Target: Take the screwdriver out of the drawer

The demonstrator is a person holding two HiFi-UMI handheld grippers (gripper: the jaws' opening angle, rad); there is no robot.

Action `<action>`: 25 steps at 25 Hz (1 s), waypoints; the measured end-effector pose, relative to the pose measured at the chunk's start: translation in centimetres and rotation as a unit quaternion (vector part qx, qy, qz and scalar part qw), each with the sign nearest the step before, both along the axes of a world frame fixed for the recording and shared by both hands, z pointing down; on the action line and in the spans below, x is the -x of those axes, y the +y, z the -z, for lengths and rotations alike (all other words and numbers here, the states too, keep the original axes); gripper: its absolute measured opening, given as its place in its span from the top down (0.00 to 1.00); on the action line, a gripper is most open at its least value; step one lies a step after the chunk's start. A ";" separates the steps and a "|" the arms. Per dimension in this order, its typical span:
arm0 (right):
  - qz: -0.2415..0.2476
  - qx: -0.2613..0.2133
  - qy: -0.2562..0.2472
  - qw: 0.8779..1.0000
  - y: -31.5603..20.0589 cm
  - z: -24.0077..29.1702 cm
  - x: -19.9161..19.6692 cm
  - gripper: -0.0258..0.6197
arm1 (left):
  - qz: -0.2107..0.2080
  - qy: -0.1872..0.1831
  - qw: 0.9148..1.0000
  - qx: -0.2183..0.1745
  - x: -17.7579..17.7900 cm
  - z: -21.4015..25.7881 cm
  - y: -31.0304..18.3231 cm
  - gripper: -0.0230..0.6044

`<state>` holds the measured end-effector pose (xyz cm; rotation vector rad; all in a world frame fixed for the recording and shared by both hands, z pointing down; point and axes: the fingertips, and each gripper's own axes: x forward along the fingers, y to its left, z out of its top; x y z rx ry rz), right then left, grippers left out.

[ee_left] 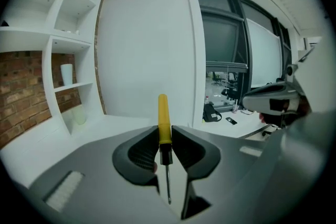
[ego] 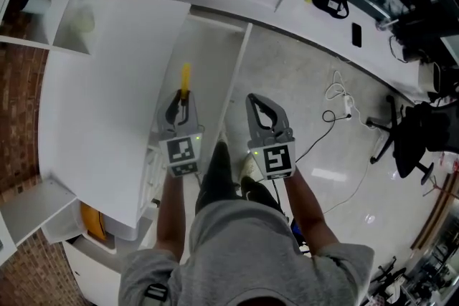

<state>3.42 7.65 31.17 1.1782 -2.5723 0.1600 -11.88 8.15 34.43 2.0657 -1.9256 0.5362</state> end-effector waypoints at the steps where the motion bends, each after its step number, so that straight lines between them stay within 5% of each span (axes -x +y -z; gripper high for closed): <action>1: 0.001 -0.005 -0.003 1.000 0.4 0.7 -0.2 0.96 | 0.001 -0.001 1.000 -0.011 -0.3 1.1 0.6 0.83; 25: 0.029 -0.071 -0.041 0.996 14.9 10.4 -5.7 0.96 | -0.007 -0.001 0.991 -0.131 -8.9 14.3 19.2 0.83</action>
